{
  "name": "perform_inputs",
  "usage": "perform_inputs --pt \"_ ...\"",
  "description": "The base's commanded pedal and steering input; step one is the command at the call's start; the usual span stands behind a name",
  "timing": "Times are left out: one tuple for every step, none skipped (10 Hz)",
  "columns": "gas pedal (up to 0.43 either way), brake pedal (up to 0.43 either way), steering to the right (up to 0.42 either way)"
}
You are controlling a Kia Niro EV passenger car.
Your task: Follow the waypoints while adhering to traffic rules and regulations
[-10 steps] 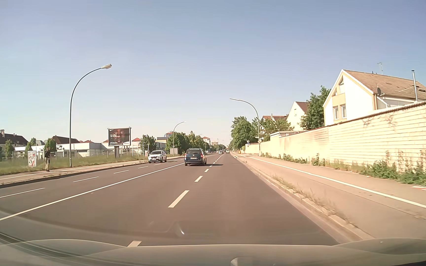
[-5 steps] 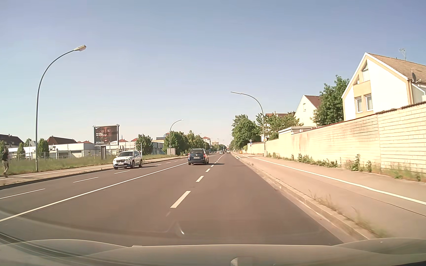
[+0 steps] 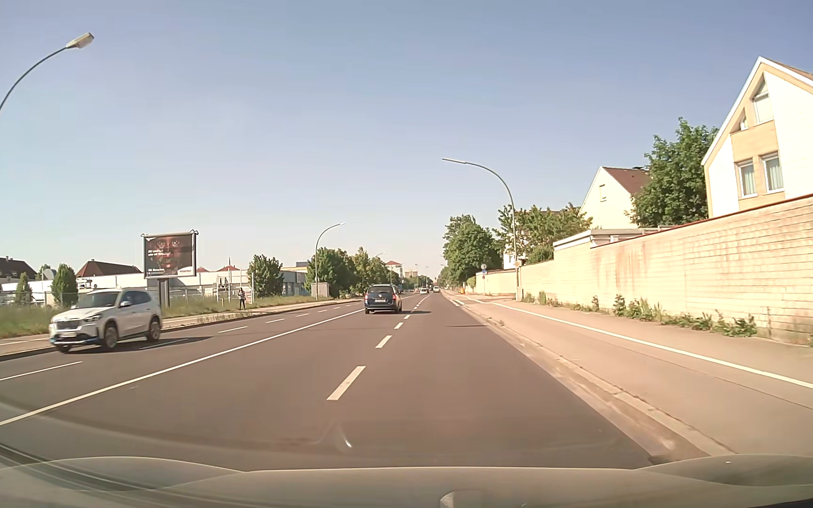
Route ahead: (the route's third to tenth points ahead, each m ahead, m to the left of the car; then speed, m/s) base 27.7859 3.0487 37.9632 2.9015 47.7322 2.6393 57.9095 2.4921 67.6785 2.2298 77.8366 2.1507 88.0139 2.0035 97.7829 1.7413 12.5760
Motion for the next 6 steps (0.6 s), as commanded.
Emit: perform_inputs --pt "0.169 0.000 0.001" --pt "0.150 0.000 0.000" --pt "0.087 0.000 -0.001" --pt "0.079 0.000 -0.003" --pt "0.067 0.000 -0.005" --pt "0.067 0.000 -0.005"
